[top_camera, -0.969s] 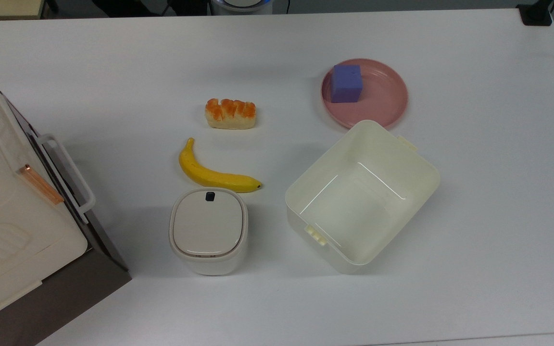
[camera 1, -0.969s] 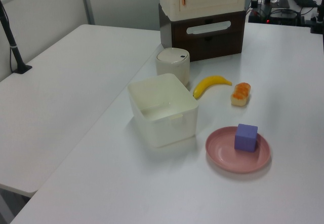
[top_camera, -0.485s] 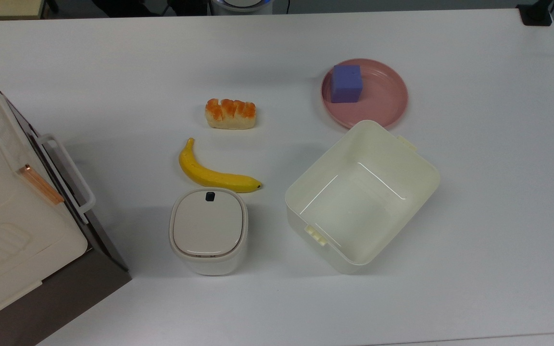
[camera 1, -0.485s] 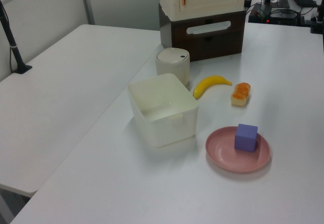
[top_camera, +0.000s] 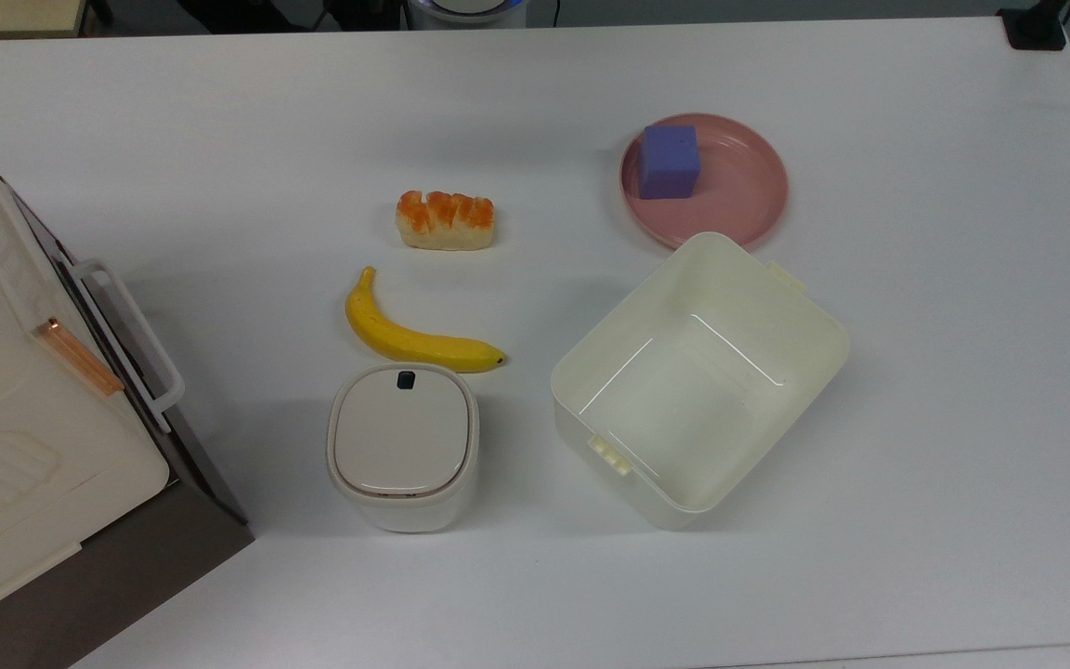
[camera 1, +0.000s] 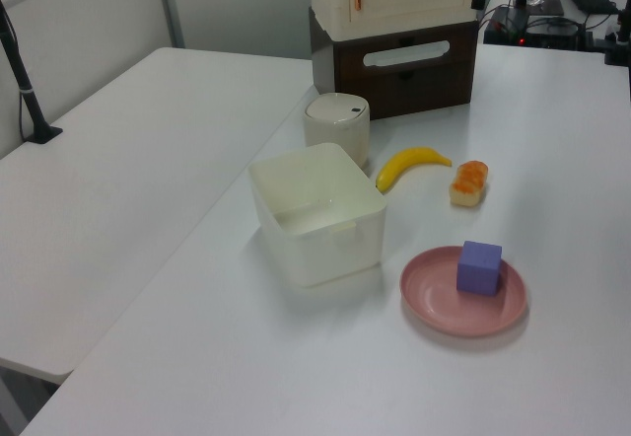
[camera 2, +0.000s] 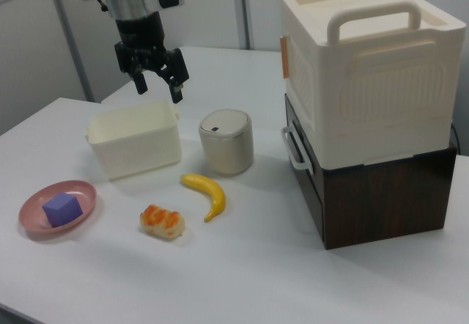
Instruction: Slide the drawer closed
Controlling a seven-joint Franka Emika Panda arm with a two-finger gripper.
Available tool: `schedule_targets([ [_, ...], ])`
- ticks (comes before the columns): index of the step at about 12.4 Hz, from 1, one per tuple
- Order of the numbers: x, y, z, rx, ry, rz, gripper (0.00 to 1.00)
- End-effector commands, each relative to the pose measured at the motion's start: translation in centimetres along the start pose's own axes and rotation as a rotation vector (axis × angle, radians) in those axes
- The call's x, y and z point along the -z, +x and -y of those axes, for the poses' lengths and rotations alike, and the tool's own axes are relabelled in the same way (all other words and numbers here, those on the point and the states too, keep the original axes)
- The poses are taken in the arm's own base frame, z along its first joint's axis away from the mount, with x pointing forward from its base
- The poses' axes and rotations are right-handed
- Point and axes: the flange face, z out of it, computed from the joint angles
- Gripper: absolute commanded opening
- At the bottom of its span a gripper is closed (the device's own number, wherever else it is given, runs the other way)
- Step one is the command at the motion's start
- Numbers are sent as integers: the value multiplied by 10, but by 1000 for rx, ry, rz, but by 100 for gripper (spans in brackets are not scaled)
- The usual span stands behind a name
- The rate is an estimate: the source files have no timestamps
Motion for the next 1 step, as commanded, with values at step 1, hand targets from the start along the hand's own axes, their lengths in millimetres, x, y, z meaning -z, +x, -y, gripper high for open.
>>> schedule_targets([
  [1, 0, -1, 5, -21, 21, -11, 100],
])
